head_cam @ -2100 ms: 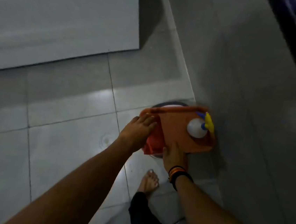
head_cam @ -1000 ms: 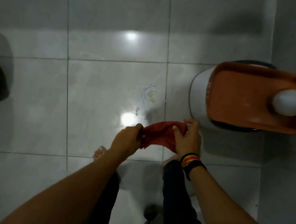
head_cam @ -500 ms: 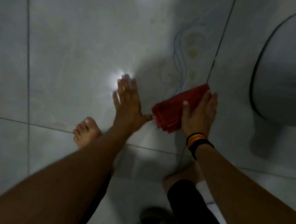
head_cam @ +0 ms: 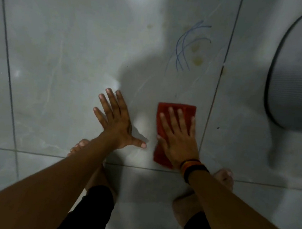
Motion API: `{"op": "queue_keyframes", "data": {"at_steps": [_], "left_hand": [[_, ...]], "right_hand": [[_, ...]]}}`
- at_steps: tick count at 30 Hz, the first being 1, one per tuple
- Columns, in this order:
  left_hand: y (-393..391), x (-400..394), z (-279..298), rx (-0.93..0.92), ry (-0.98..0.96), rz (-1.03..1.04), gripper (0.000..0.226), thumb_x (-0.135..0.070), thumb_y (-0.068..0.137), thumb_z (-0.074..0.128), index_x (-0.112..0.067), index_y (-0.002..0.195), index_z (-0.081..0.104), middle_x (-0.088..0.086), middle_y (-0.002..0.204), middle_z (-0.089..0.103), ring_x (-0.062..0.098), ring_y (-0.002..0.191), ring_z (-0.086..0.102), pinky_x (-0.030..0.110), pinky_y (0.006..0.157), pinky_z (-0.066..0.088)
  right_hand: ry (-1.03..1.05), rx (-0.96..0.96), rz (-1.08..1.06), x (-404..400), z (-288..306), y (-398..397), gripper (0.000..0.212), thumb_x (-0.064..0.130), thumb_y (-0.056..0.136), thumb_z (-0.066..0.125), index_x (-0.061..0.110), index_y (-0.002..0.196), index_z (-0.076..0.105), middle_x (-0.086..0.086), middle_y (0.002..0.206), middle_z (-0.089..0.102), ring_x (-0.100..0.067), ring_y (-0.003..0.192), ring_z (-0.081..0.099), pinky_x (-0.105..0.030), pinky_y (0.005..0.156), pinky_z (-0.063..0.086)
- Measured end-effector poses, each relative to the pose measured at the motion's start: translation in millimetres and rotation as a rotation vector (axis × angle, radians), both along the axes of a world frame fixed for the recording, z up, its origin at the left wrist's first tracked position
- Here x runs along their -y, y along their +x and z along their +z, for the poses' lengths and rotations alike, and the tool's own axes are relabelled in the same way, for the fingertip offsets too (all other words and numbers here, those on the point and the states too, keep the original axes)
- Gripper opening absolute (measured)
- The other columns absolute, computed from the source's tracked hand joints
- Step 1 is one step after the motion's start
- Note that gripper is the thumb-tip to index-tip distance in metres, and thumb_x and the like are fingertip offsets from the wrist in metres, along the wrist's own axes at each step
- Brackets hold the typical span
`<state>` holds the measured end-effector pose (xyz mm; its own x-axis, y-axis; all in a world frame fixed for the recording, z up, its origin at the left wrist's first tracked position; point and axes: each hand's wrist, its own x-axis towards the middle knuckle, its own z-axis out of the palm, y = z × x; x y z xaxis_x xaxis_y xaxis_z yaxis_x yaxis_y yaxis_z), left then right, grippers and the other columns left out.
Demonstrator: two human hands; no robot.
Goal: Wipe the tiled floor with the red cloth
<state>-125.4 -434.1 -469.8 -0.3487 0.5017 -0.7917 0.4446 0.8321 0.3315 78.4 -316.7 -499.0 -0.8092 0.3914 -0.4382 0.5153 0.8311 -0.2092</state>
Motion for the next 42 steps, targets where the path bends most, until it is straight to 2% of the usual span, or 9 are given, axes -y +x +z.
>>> {"op": "queue_keyframes", "data": {"at_steps": [7, 11, 15, 19, 24, 28, 32, 39, 42], "left_hand": [[-70.4, -48.7, 1.7, -0.096, 0.115, 0.151, 0.185, -0.093, 0.035, 0.075, 0.001, 0.158, -0.027, 0.032, 0.162, -0.037, 0.053, 0.148, -0.036, 0.075, 0.109, -0.025], [-87.1, -75.4, -4.1, -0.067, 0.042, 0.143, 0.192, -0.093, 0.027, 0.077, -0.002, 0.155, -0.033, 0.032, 0.159, -0.043, 0.056, 0.144, -0.041, 0.078, 0.105, -0.025], [-92.3, -80.8, 14.5, 0.030, -0.065, 0.114, 0.191, -0.086, 0.023, 0.077, -0.007, 0.151, -0.042, 0.026, 0.155, -0.051, 0.052, 0.142, -0.047, 0.080, 0.111, -0.021], [-92.9, -90.3, 18.5, 0.044, -0.127, 0.148, 0.193, -0.087, 0.023, 0.080, -0.008, 0.150, -0.044, 0.026, 0.155, -0.052, 0.052, 0.142, -0.047, 0.081, 0.111, -0.017], [-83.2, -75.7, -8.9, -0.068, 0.077, 0.227, 0.187, -0.094, 0.033, 0.077, -0.003, 0.159, -0.027, 0.034, 0.160, -0.039, 0.060, 0.143, -0.039, 0.078, 0.101, -0.028], [-83.6, -76.0, -9.3, -0.068, 0.069, 0.219, 0.188, -0.089, 0.032, 0.081, -0.003, 0.158, -0.028, 0.033, 0.160, -0.040, 0.059, 0.143, -0.041, 0.078, 0.100, -0.029], [-83.5, -82.0, 4.3, -0.030, -0.005, 0.229, 0.189, -0.080, 0.033, 0.090, -0.006, 0.156, -0.032, 0.031, 0.159, -0.043, 0.056, 0.143, -0.042, 0.083, 0.106, -0.021], [-83.6, -74.9, -2.7, -0.058, 0.053, 0.230, 0.187, -0.086, 0.034, 0.086, -0.004, 0.156, -0.031, 0.033, 0.159, -0.041, 0.059, 0.143, -0.040, 0.083, 0.102, -0.025], [-83.4, -75.3, -5.3, -0.051, 0.024, 0.215, 0.189, -0.082, 0.034, 0.088, -0.006, 0.153, -0.037, 0.031, 0.156, -0.046, 0.058, 0.142, -0.043, 0.082, 0.103, -0.025]], "right_hand": [[0.152, 0.018, -0.688, -115.7, -3.9, -82.3, 0.076, 0.061, 0.101, 0.020, 0.020, 0.164, 0.006, -0.012, 0.173, 0.001, -0.037, 0.159, -0.001, -0.074, 0.119, 0.005], [0.171, -0.087, -0.338, -98.3, -14.0, -159.6, 0.070, 0.057, 0.103, 0.021, 0.021, 0.163, 0.014, -0.013, 0.172, 0.010, -0.038, 0.159, 0.007, -0.068, 0.124, 0.004], [-0.012, -0.101, 0.145, -73.1, -0.4, -99.0, 0.065, 0.049, 0.106, 0.031, 0.026, 0.163, 0.011, -0.007, 0.173, 0.006, -0.033, 0.160, 0.002, -0.066, 0.125, 0.005], [0.022, 0.072, -0.300, -106.1, 9.6, -31.8, 0.067, 0.052, 0.104, 0.026, 0.029, 0.163, 0.007, -0.004, 0.173, 0.003, -0.029, 0.160, 0.000, -0.070, 0.123, 0.006], [0.171, -0.017, -0.747, -173.0, -3.7, -142.4, 0.070, 0.054, 0.103, 0.021, 0.022, 0.164, 0.007, -0.010, 0.173, 0.004, -0.034, 0.159, 0.001, -0.069, 0.122, 0.004], [0.194, -0.115, -0.367, -138.7, -11.4, -224.4, 0.066, 0.050, 0.103, 0.025, 0.024, 0.163, 0.015, -0.009, 0.172, 0.012, -0.035, 0.159, 0.008, -0.067, 0.124, 0.007], [-0.001, -0.097, 0.234, -87.3, 0.8, -154.1, 0.067, 0.048, 0.105, 0.035, 0.028, 0.163, 0.008, -0.006, 0.173, 0.005, -0.031, 0.160, 0.000, -0.065, 0.125, 0.003], [0.115, -0.012, -0.573, -153.7, -1.6, -168.8, 0.068, 0.051, 0.104, 0.027, 0.023, 0.163, 0.009, -0.009, 0.173, 0.004, -0.034, 0.159, 0.001, -0.070, 0.123, 0.001], [0.141, -0.088, -0.436, -148.3, -5.6, -250.8, 0.067, 0.050, 0.104, 0.024, 0.022, 0.163, 0.011, -0.010, 0.173, 0.007, -0.036, 0.159, 0.004, -0.067, 0.124, 0.000]]}}
